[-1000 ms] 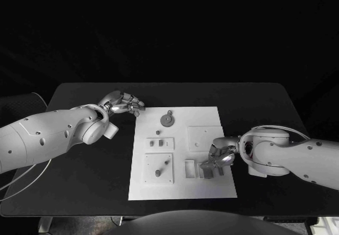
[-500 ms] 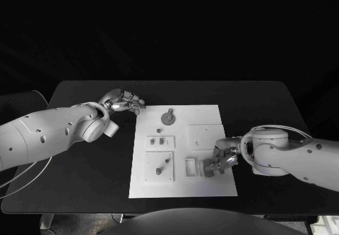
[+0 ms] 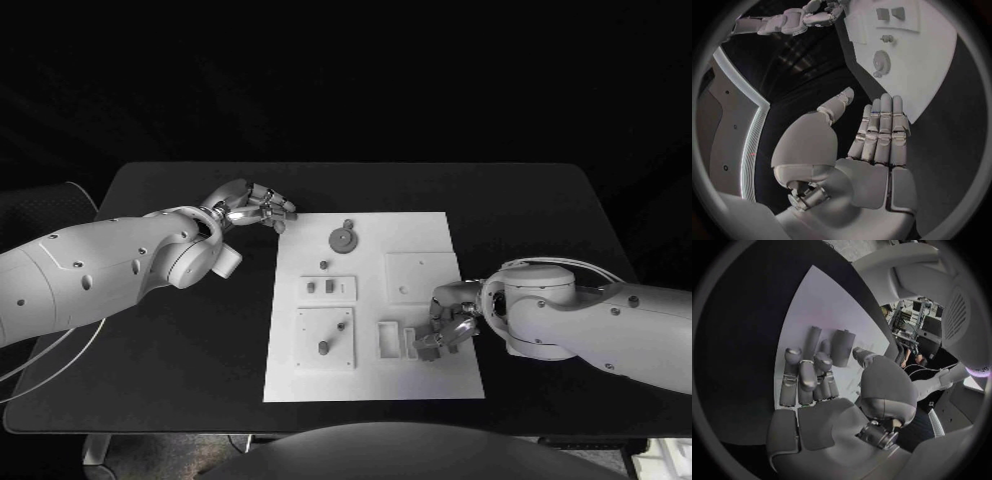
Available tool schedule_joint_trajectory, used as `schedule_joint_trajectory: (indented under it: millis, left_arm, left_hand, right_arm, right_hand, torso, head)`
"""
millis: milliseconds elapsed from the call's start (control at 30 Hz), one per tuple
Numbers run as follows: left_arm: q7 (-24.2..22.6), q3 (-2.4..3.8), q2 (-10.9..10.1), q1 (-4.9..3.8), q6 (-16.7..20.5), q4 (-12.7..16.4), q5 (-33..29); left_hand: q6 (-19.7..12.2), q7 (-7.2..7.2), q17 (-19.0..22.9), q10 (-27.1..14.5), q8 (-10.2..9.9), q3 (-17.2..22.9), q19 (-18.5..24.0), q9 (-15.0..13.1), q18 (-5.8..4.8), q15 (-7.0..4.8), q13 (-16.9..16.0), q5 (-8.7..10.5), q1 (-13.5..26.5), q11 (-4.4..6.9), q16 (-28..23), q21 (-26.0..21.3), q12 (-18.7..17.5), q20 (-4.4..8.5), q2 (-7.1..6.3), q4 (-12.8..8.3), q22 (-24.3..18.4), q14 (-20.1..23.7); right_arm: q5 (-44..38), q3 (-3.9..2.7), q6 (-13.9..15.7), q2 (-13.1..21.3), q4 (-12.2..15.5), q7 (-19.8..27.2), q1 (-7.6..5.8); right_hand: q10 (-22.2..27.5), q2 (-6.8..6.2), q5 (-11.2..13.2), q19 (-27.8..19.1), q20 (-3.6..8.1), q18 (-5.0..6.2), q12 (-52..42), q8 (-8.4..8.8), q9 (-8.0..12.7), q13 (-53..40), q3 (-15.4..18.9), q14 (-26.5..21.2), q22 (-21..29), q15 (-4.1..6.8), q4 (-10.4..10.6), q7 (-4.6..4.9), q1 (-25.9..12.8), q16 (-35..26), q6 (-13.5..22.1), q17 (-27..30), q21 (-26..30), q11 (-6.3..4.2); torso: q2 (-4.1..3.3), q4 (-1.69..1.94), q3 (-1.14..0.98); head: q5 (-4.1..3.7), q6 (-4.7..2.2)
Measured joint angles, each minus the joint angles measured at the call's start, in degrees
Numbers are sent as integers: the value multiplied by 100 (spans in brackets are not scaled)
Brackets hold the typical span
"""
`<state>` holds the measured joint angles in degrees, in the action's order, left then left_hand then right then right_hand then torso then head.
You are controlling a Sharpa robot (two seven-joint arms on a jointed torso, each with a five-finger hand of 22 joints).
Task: Assemble the parts on the task board
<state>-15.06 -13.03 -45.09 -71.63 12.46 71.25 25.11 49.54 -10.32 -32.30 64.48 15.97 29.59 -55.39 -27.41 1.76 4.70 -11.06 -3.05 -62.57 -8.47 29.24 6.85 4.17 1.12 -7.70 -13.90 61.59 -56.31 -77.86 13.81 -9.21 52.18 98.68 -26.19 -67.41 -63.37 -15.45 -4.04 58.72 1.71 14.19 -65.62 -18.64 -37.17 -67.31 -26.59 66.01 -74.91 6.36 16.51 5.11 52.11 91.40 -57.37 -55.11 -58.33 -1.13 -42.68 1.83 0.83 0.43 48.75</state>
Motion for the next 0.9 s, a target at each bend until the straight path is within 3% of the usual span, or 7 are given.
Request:
schedule_joint_trajectory:
  millis: [300, 467, 600, 667, 767, 900]
  left_arm:
    - [14, 0, -4, 0, -5, 2, -1]
    - [21, 0, -5, 0, -8, 4, -1]
    - [28, 0, -6, 0, -10, 6, -1]
    - [32, 0, -6, 0, -11, 7, -1]
    - [40, 0, -6, 0, -12, 7, -1]
    - [49, 0, -8, 0, -14, 7, -2]
  left_hand:
    - [0, 0, -6, 0, 0, -6, 0, 5, -1, 0, 5, 0, 0, 0, 0, 0, 0, 0, 0, 6, 5, 0]
    - [0, 0, -20, 0, 0, -6, 0, 5, -2, 0, 8, 0, 17, 0, 0, 0, 0, 0, -16, 6, 4, 0]
    - [0, 0, -20, 0, 0, -6, 0, 5, -1, 0, 11, 0, 23, 0, -22, 0, 0, 0, -23, 6, 4, 0]
    - [0, 0, -27, -14, 0, -6, 0, 5, 19, 0, 11, 0, 23, -14, -22, 0, 0, 0, -23, 6, 4, 0]
    - [0, 0, -33, -21, 0, 10, 0, 5, 56, 0, 16, 0, 23, -21, -22, 0, 0, 0, -23, 22, 10, 0]
    - [0, 0, -34, -22, 0, 10, 0, 5, 76, 0, 16, 0, 23, -21, -22, 0, 0, 0, -23, 22, 10, 0]
  right_arm:
    - [8, -8, 84, -85, -45, -28, 8]
    - [18, -12, 125, -145, -61, -42, 18]
    - [32, -17, 157, -159, -55, -44, 22]
    - [48, -24, 172, -156, -48, -42, 18]
    - [90, -26, 205, -142, -45, -36, 16]
    - [195, -24, 260, -113, -42, -30, 18]
  right_hand:
    - [-1, 34, -24, 0, -1, 0, 0, 29, 0, 16, -10, 1, 0, -1, -10, -9, -12, 0, -9, 42, 0, 0]
    - [-1, 242, -24, -28, -29, 1, 0, 58, -1, 68, 117, -21, 0, -23, -179, -20, 288, -1, -22, 88, 0, 0]
    - [-1, 584, -44, -101, -36, 0, 0, 141, 4, 112, 440, -27, 0, -29, -722, -8, 698, -2, -51, 94, -1, 0]
    - [11, 759, -48, -142, -59, 0, -27, 186, 112, 136, 716, -40, 0, -43, -1034, 6, 882, -3, -65, 94, -1, -11]
    - [20, 827, -49, -162, -78, 0, -28, 182, 130, 172, 1031, -43, 0, -47, -1349, -8, 946, -3, -152, 98, -1, -20]
    - [19, 1217, -91, -149, -131, 2, -50, 175, 163, 262, 1455, -18, 0, -73, -1775, -40, 732, -3, -291, 98, 9, -20]
  torso:
    - [-1, 1, 3]
    - [-1, -1, 3]
    - [-1, -1, 3]
    - [-1, -1, 3]
    - [-2, -2, 3]
    - [-3, -3, 3]
  head:
    - [13, 29]
    - [34, 52]
    - [45, 54]
    - [47, 54]
    - [55, 54]
    - [60, 58]
